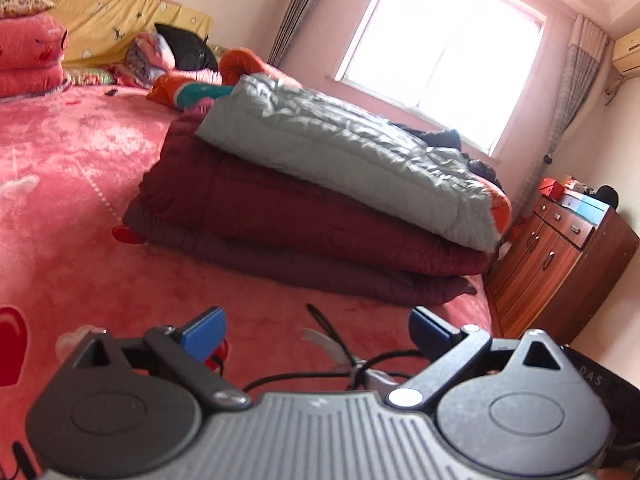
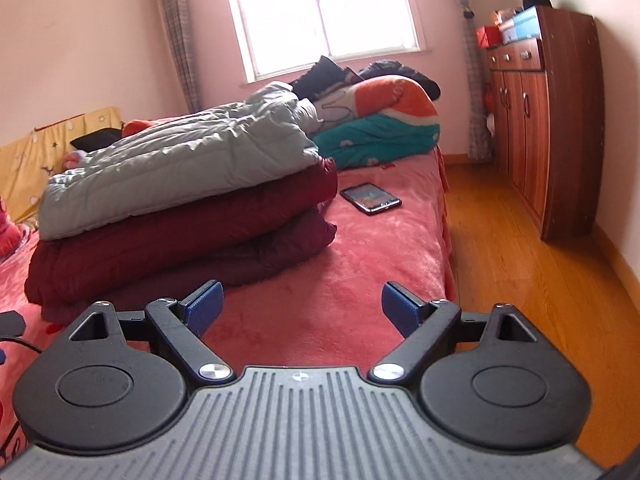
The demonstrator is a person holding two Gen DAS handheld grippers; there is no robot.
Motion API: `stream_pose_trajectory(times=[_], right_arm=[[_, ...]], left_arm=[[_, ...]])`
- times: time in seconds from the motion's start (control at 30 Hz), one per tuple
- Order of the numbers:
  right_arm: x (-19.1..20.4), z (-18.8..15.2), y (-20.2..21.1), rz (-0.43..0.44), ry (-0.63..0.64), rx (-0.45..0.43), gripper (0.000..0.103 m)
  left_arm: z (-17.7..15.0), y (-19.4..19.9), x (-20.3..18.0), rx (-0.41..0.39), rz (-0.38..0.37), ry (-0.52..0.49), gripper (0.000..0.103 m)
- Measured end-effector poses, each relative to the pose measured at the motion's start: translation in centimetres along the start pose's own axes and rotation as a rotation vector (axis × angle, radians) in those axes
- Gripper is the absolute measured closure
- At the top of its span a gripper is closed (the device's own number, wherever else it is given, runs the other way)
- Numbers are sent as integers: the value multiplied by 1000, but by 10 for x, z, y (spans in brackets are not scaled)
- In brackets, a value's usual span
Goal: Fold large clothes
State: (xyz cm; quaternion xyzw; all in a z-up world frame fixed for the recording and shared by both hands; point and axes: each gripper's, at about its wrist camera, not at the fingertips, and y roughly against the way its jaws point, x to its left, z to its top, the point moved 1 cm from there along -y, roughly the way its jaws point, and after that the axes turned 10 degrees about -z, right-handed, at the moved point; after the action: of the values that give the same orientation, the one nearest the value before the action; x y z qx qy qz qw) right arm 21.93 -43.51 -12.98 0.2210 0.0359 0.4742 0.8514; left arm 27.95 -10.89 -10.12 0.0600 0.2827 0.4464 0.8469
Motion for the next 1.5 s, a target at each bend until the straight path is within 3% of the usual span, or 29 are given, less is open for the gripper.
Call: stream_pose_trajectory(times=[0.17, 0.4, 0.7, 1.1, 1.5], right_arm=[[-10, 14, 54, 37, -4, -13, 0], [-9, 18, 157, 39, 61, -46, 0], [-8, 17, 249, 95, 88, -65, 0], [10, 22, 302, 138, 126, -89, 0], [14, 19, 301, 111, 129, -111, 0]], left_arm=[[2, 60, -39, -36, 33, -116, 3], [-5, 134, -85, -23, 64, -219, 1], [-14, 204, -101, -72, 103, -244, 1], [-16, 256, -108, -140, 157, -262, 1], [-20, 259, -104, -140, 195, -256, 1]])
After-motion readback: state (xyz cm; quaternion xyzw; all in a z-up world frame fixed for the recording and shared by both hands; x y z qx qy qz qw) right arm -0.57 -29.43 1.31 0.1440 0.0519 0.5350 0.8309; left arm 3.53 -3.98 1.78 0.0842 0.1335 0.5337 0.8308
